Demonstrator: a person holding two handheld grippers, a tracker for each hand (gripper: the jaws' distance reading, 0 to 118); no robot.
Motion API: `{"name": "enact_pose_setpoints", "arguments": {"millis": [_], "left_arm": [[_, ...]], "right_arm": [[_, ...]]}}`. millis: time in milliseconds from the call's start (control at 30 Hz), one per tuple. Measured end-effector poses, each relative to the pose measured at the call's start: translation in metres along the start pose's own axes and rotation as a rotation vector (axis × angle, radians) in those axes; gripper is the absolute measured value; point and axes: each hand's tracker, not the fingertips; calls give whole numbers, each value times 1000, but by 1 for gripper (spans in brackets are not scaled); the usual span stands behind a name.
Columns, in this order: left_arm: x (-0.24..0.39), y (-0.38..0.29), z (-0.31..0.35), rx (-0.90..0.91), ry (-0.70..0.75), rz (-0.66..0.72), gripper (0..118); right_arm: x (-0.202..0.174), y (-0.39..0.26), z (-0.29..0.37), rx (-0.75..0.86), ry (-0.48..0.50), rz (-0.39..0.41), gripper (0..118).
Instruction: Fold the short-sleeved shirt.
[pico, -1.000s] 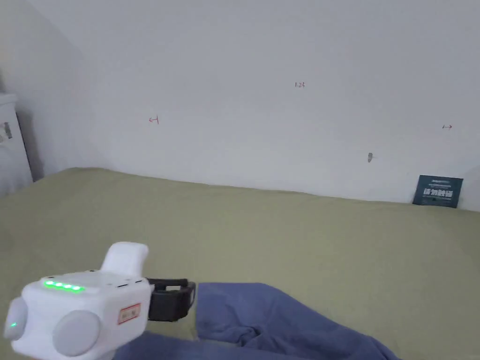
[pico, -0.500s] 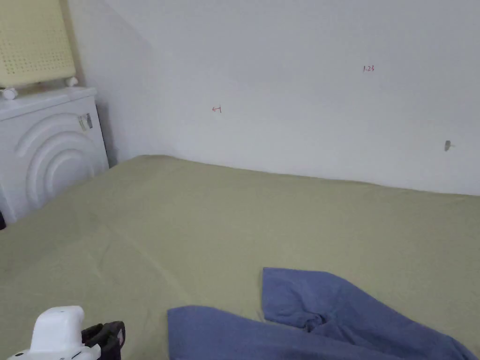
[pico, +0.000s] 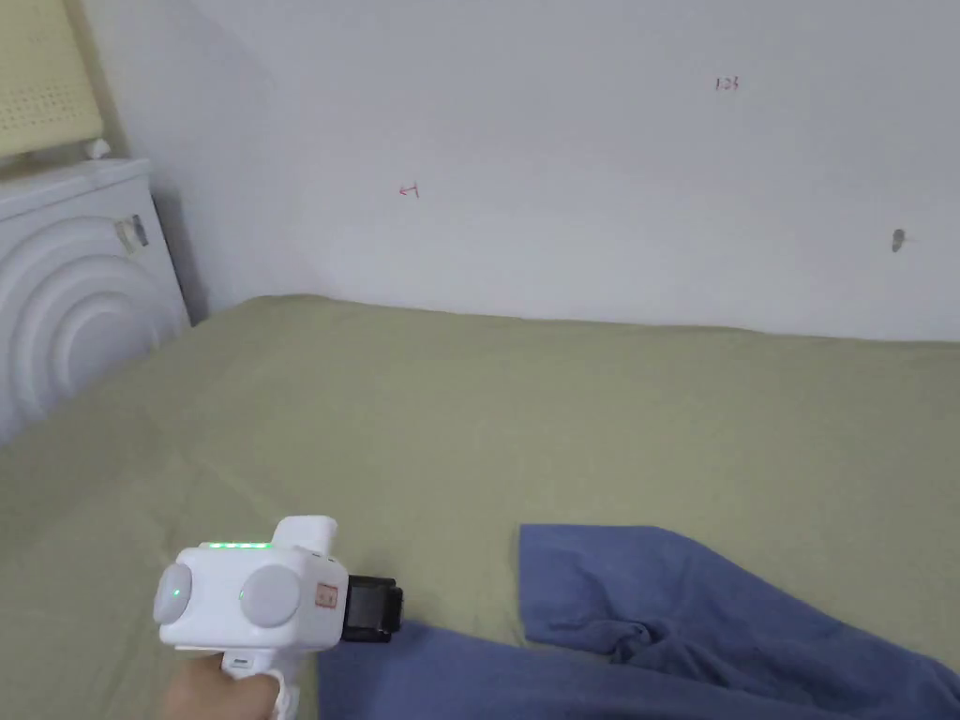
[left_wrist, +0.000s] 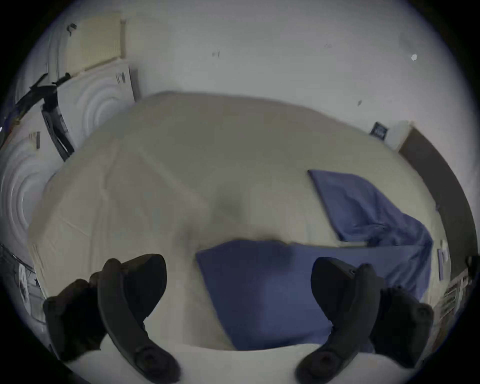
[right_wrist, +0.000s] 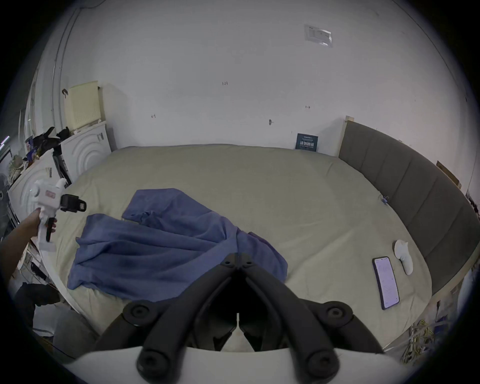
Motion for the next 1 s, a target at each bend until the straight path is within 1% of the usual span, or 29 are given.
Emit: {"name": "enact_pose_setpoints", "arguments": {"millis": [33,67,167,200,233,267,333,367,433,467,500,533,567,600,633,700,733,767,800,833,867,900,933,967,1000], "left_arm": [[1,5,-19,-43,37,32,116],[5,2,-31,-96,58,35,116],[13,-4,-67,-256,116,14,114],[29,-21,-48,-212,107,-12,114],[31,-25,-37,-134,123,-26,114],[33,-26,-31,-133,122,-2,113],[37,-30,-16,-146,109,-3,105],[40,-31,-10,-134,107,-26,95],[47,-34,5,-102,72,-60,51],[41,-28,6,-106,38,-65,11],[44,-29,9,-99,-15,-59,5],[47,-30,10,-102,10,-53,5],[50,-31,10,-111,14,-61,5],[47,-29,3,-117,13,-73,5],[48,-31,3,-115,15,-78,5],[44,-32,6,-110,7,-57,5],[39,-31,5,-107,-15,-17,5],[36,-31,6,-109,-35,11,5],[32,-31,6,-117,-54,38,5],[29,-32,6,-114,-65,48,5],[26,-32,6,-110,-75,54,5],[24,-33,9,-104,-88,59,5],[22,-33,13,-95,-114,74,5],[21,-33,18,-85,-149,86,5],[20,-32,21,-50,-165,81,5]], "right_arm": [[2,-2,-2,-7,-3,-1,0],[4,-3,-4,-13,-3,-5,0],[17,-6,-14,-43,9,-55,0],[23,-5,-19,-52,13,-77,0],[28,-4,-25,-63,14,-95,0],[32,-1,-30,-77,16,-106,0],[40,7,-48,-117,32,-106,0],[43,11,-60,-155,54,-105,0],[47,19,-88,-231,89,-95,2],[49,21,-102,-263,120,-90,18],[50,24,-117,-298,135,-89,67],[49,25,-133,-345,175,-85,101],[48,24,-148,-385,191,-98,117],[48,24,-162,-398,193,-110,115],[47,27,-179,-414,223,-140,114],[45,25,-207,-481,213,-182,114],[43,25,-221,-511,216,-167,114],[40,24,-230,-509,197,-153,112],[36,14,-230,-515,172,-106,93],[34,13,-234,-508,137,-72,54],[31,15,-234,-521,119,-41,12],[29,17,-233,-533,104,-28,5],[26,9,-221,-505,145,-62,4],[22,12,-212,-430,125,-78,4],[19,18,-202,-342,119,-50,4]]}}
